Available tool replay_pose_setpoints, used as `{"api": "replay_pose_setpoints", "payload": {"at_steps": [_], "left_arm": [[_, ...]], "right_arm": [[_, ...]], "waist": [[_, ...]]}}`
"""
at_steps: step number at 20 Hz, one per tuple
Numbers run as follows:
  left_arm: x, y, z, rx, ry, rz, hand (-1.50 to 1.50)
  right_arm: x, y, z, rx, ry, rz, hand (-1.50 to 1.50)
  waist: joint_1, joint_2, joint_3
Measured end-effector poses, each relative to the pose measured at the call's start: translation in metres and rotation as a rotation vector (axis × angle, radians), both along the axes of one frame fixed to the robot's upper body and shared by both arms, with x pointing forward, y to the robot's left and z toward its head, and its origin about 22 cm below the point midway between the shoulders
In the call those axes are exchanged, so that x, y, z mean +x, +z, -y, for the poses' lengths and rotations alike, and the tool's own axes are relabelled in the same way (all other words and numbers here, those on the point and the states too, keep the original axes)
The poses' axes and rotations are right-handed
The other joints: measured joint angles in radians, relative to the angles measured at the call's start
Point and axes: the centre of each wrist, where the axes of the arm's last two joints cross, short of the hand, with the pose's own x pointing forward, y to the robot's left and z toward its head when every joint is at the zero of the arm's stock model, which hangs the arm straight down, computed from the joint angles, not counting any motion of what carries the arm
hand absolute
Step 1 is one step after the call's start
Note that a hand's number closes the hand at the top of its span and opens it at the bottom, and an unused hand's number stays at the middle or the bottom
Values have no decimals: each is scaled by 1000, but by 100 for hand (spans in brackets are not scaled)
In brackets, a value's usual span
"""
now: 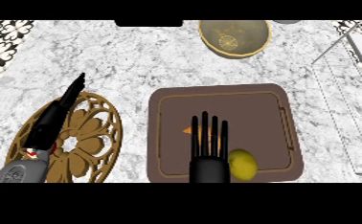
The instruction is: Pick the croissant from the tray and place it in the tiered shelf
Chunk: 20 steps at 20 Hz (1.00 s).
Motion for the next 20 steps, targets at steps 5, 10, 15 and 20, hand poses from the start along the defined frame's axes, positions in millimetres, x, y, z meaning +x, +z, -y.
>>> {"api": "replay_pose_setpoints", "payload": {"at_steps": [5, 10, 15, 20], "left_arm": [[1, 2, 7, -1, 3, 2, 0], [6, -1, 1, -4, -3, -1, 0], [3, -3, 3, -4, -3, 4, 0], [4, -1, -1, -4, 1, 10, 0]], "right_arm": [[7, 1, 1, 10, 1, -24, 150], [17, 0, 1, 29, 30, -58, 150], [26, 3, 8, 57, 35, -122, 150], [37, 21, 34, 267, 54, -373, 150]], "waist": [[1, -1, 0], [-1, -4, -3], [2, -7, -4], [5, 1, 0]]}}
